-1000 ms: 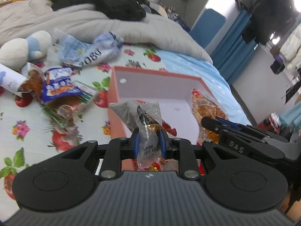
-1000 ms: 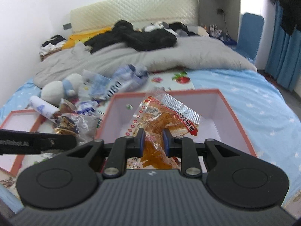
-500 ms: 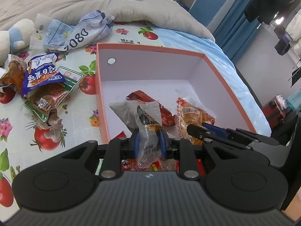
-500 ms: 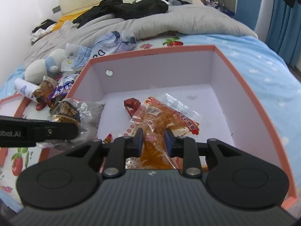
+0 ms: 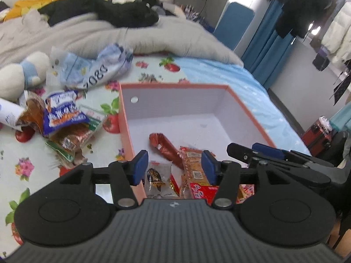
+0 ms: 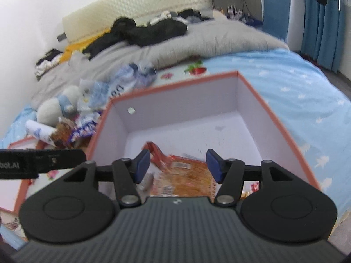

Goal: Organize snacks
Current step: 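Open both grippers to drop the two snacks into the deep pink box, then move both open grippers back over the snack pile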

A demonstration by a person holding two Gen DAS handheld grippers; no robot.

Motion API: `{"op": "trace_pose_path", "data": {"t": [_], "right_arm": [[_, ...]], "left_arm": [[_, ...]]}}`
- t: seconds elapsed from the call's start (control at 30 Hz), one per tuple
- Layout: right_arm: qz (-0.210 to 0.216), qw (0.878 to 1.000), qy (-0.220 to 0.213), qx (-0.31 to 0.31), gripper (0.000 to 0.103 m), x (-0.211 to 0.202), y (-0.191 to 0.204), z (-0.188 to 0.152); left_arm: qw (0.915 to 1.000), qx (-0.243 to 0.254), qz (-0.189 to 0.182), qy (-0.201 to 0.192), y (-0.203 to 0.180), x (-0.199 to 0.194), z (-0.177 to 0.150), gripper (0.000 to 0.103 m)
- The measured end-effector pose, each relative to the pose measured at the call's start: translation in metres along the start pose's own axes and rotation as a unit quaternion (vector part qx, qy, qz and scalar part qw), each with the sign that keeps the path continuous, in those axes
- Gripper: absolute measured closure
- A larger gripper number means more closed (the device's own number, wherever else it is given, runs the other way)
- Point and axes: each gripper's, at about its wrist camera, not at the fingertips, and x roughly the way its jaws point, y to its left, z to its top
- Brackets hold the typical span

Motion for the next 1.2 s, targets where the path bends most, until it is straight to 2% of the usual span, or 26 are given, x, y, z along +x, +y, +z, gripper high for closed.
{"op": "trace_pose_path", "data": {"t": [0.27,0.57,0.73,0.8,0.93,1.2], "right_arm": [[0.026,0.998,-0.057,-0.008,0.044,-0.049,0.028,0.017],[0.07,0.993,-0.094,-0.02,0.044,-0.081,0.067,0.009],[0.091,0.99,-0.102,-0.029,0.044,-0.087,0.089,-0.002],[0.092,0.989,-0.106,-0.035,0.04,-0.087,0.096,-0.01],[0.091,0.991,-0.092,-0.044,0.039,-0.077,0.109,-0.032],[0.105,0.991,-0.075,-0.047,0.039,-0.072,0.126,-0.078]], "left_arm": [[0.9987,0.001,0.002,-0.052,0.012,-0.065,0.002,0.044],[0.9955,-0.013,0.022,-0.091,0.043,-0.12,-0.016,0.044],[0.994,-0.025,0.035,-0.101,0.062,-0.14,-0.029,0.044],[0.9931,-0.032,0.034,-0.108,0.071,-0.147,-0.036,0.044],[0.992,-0.043,0.032,-0.114,0.085,-0.152,-0.052,0.044],[0.9909,-0.057,0.065,-0.103,0.116,-0.156,-0.097,0.044]]}}
